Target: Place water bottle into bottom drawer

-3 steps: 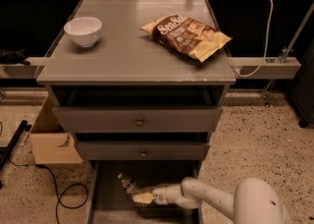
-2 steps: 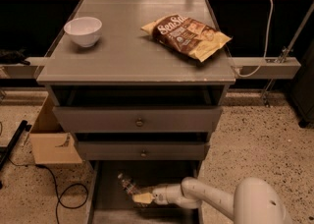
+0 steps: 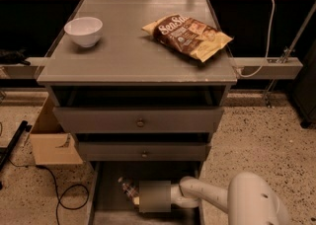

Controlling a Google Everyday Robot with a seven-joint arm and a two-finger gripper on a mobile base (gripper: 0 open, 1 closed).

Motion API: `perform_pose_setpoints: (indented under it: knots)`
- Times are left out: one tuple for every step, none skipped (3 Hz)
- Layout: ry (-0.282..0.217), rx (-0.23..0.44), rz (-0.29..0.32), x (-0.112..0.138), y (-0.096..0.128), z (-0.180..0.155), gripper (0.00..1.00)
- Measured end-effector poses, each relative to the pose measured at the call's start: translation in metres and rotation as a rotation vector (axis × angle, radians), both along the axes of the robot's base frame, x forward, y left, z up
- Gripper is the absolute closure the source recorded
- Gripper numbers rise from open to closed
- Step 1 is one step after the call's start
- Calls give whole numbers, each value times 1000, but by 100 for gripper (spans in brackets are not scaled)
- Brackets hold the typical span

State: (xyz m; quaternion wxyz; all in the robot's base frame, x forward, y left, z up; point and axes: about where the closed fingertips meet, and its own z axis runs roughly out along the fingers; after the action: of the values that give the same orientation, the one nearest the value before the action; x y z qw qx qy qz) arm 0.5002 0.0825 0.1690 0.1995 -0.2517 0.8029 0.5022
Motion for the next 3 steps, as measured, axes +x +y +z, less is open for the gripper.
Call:
perform_pose_setpoints:
  knots:
    - [37, -56, 13, -1, 2, -9, 100]
    - [56, -94, 19, -3, 3, -14, 100]
    - [48, -153, 16, -27, -12, -19, 100]
